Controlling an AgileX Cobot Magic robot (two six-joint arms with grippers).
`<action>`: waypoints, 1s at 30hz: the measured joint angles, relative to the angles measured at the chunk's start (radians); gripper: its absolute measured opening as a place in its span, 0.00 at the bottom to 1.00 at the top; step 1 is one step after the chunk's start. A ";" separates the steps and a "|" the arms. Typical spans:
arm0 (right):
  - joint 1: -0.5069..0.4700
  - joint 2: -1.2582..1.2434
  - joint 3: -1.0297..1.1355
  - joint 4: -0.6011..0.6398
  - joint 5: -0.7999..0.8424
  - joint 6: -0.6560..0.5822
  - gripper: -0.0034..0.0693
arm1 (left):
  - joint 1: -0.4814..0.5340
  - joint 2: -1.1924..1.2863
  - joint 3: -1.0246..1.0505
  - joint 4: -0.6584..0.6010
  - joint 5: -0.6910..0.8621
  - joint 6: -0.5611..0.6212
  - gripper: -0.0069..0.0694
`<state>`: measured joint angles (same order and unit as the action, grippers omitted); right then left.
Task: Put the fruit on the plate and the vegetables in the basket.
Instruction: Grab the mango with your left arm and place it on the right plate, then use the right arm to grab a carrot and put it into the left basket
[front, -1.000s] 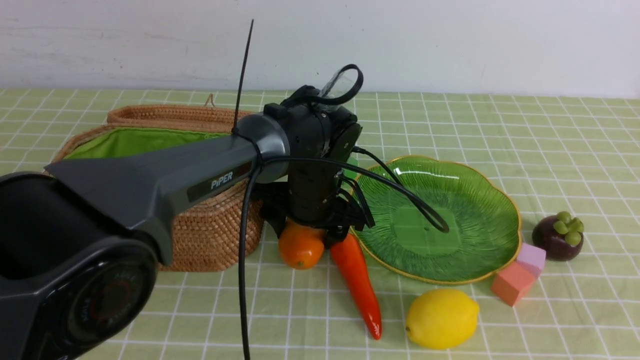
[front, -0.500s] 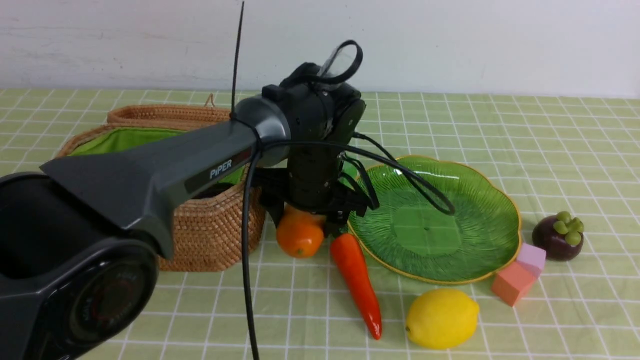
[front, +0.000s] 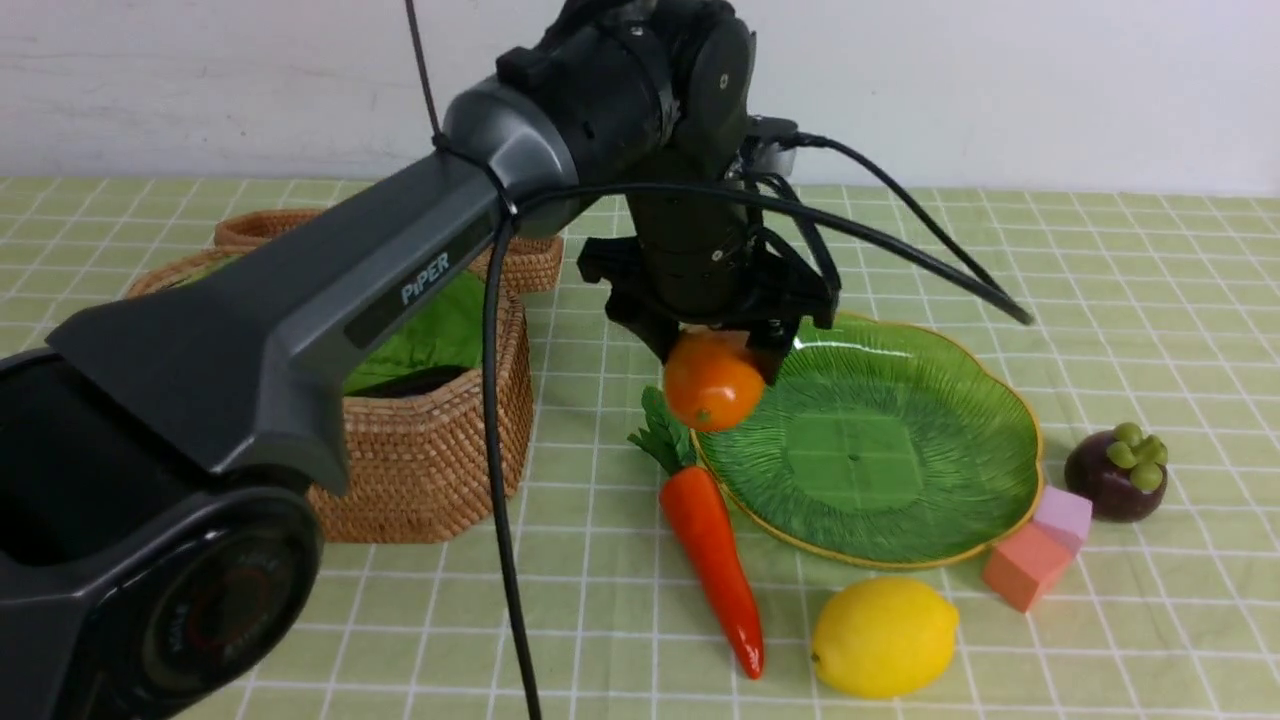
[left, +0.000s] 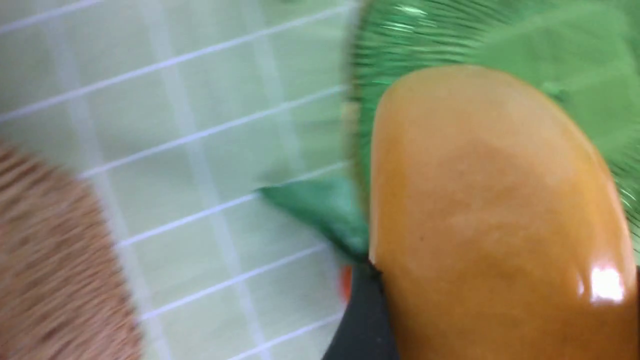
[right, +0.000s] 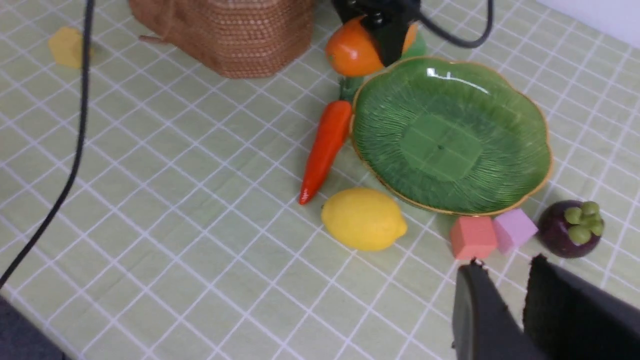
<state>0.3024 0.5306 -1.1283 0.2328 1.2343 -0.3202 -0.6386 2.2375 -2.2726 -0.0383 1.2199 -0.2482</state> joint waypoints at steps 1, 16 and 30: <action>0.000 0.000 0.000 -0.019 -0.008 0.019 0.27 | -0.017 0.002 -0.001 -0.025 -0.037 0.058 0.82; 0.000 0.000 0.000 -0.022 -0.012 0.044 0.28 | -0.080 0.122 -0.001 -0.138 -0.346 0.241 0.87; 0.000 0.000 0.000 -0.022 -0.010 0.057 0.29 | -0.076 0.054 -0.001 -0.141 -0.253 0.241 0.80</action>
<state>0.3024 0.5306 -1.1283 0.2108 1.2247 -0.2628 -0.7142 2.2914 -2.2738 -0.1795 0.9672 -0.0068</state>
